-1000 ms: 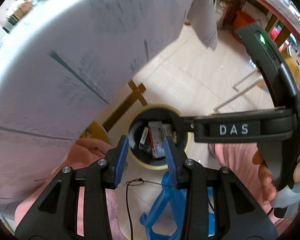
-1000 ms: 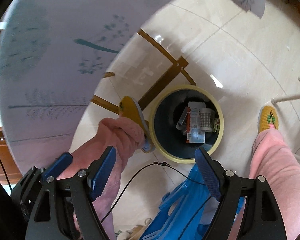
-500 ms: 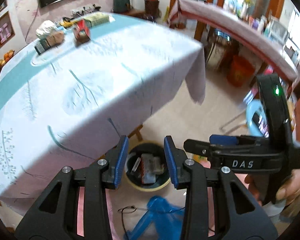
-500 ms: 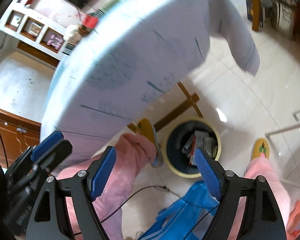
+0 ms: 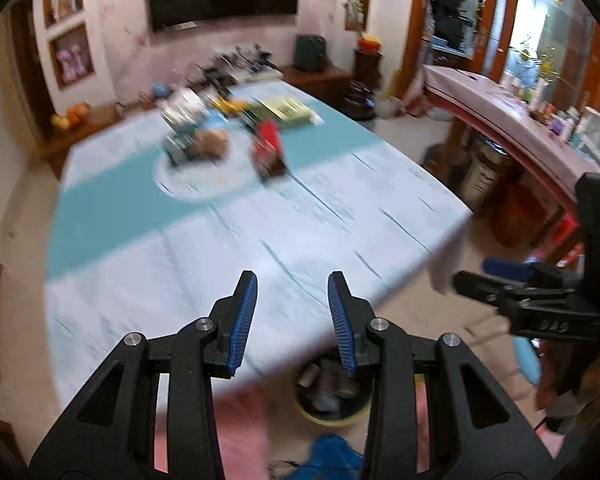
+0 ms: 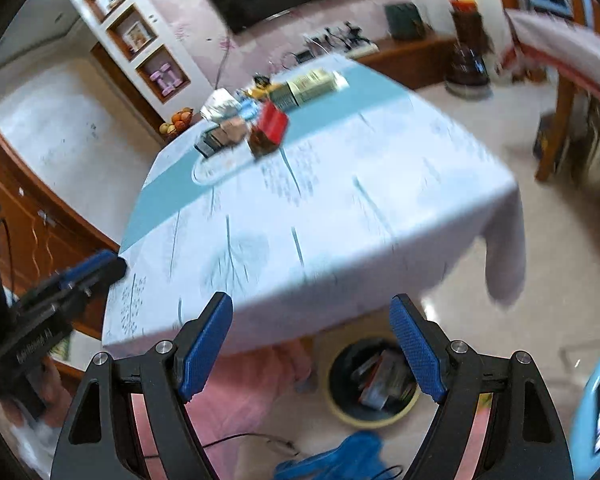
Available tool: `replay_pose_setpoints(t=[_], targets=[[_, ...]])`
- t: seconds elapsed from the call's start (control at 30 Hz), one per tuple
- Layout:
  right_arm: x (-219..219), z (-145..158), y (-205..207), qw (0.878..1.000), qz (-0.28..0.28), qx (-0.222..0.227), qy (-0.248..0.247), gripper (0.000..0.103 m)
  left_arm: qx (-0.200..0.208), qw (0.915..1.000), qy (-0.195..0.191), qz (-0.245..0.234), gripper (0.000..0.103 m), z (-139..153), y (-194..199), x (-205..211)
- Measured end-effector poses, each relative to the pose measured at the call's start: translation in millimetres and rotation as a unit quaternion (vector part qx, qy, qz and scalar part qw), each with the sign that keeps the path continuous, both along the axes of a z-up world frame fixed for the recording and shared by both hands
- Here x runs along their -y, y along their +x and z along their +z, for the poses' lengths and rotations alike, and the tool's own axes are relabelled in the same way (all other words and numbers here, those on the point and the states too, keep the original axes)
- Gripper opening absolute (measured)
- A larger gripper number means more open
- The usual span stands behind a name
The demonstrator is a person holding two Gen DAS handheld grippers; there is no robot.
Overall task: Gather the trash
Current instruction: 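Raise both tools back over the table toward the remaining trash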
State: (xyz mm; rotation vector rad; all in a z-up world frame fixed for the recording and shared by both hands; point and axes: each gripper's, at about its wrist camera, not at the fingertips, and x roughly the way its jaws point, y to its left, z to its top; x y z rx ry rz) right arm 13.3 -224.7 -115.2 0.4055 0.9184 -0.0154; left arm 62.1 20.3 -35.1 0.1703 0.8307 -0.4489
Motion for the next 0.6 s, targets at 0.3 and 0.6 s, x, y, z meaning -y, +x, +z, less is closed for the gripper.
replay_pose_setpoints(t=[0.3,0.6], targets=[[-7,51,106,0.998,0.025,0.02,-0.053,0.082,-0.024,0.9974,-0.013,0.067,0.067,42,109,-54],[-34,44,240,0.997,0.032,-0.003,-0.065,0.082,-0.03,0.9956,0.041,0.078,0.067,20,216,-66]])
